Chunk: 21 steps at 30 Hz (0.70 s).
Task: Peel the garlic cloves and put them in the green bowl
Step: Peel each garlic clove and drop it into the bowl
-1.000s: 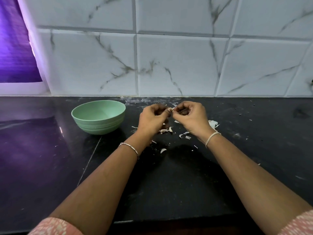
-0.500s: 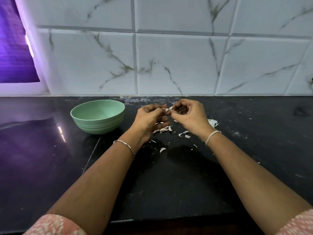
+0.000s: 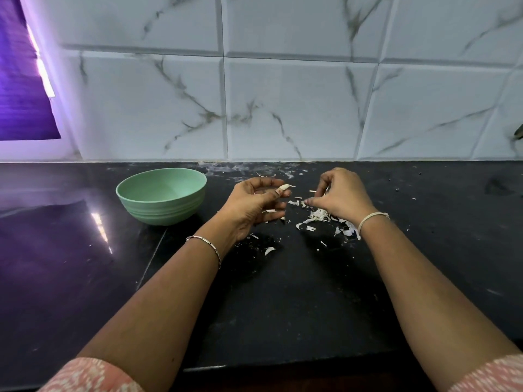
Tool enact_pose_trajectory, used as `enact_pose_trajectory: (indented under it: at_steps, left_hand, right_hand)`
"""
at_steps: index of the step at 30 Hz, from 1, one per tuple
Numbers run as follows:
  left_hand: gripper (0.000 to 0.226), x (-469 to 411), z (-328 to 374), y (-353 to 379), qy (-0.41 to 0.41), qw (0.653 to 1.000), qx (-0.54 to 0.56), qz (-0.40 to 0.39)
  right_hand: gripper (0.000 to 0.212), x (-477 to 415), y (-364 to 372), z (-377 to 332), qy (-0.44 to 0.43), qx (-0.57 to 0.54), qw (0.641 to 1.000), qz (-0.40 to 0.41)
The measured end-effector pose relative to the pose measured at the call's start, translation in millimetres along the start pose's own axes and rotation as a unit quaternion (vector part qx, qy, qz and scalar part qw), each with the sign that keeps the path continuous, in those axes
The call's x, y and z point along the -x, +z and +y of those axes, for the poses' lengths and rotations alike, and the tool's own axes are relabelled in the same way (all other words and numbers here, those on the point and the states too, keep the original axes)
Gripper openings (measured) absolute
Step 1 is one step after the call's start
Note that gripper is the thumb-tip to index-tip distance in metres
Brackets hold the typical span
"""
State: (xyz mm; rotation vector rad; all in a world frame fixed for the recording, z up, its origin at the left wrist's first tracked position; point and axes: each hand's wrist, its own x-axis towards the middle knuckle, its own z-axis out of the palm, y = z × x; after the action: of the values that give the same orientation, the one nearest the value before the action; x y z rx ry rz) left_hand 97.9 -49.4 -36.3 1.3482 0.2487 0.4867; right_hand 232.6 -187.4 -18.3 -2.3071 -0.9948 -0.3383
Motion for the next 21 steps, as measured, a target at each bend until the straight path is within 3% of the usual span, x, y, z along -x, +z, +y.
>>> enact_pose_trajectory:
  at_steps: [8,17,21]
  left_hand:
    - [0.005,0,-1,4,0.003,1.0,-0.009,0.023]
    - [0.009,0,-2,7,0.01,0.998,0.017,0.052]
    - [0.008,-2,-4,6,0.046,0.996,-0.034,0.07]
  right_hand:
    - [0.016,2,10,-11,-0.101,-0.197,0.975,-0.034]
    - [0.009,6,20,-20,-0.109,-0.188,0.976,0.015]
    - [0.009,6,21,-21,-0.105,-0.152,0.982,0.027]
